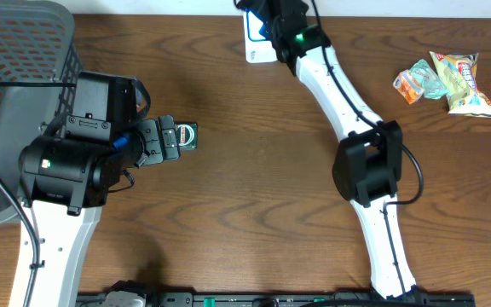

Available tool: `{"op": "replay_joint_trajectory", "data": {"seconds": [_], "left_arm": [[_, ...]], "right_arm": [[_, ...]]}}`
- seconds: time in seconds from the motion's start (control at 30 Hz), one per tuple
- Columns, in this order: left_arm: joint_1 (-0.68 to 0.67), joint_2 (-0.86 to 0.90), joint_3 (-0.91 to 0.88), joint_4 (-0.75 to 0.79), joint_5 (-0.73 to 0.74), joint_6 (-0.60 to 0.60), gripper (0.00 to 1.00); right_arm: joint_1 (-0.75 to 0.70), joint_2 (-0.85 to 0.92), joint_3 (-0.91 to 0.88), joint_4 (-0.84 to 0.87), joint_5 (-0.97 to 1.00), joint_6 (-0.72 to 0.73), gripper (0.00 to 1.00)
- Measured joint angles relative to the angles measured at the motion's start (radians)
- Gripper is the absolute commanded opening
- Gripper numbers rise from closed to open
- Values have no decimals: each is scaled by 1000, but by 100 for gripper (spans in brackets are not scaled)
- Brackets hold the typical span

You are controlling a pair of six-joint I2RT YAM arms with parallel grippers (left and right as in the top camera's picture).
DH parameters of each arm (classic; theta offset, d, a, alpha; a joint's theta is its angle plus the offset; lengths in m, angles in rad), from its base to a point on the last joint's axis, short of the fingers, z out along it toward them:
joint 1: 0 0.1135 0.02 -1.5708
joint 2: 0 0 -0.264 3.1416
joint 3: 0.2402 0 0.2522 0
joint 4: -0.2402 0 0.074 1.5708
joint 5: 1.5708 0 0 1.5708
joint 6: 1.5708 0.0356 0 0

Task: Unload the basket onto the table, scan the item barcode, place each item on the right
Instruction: 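Raise the teal Kleenex pack up against the white scanner face, then carry the teal pack right and release it beside the snack bag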

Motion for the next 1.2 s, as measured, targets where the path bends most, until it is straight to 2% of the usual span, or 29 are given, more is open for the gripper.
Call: {"op": "replay_joint_trajectory", "data": {"seconds": [0.23, 0.5, 0.7, 0.9, 1.07, 1.2], "left_arm": [[0, 0, 0, 0, 0, 0, 97], [0, 0, 0, 0, 0, 0, 98], [0, 0, 0, 0, 0, 0, 98], [0, 0, 0, 0, 0, 0, 97], [0, 0, 0, 0, 0, 0, 98], [0, 0, 0, 0, 0, 0, 98]], "right_arm": [[14, 86, 0, 71, 15, -178, 1], [25, 88, 0, 137, 47, -247, 1], [26, 88, 0, 139, 65, -246, 1], [27, 87, 0, 137, 68, -140, 1], [13, 71, 0, 73, 82, -52, 1], [-45, 5, 0, -86, 101, 77, 1]]}}
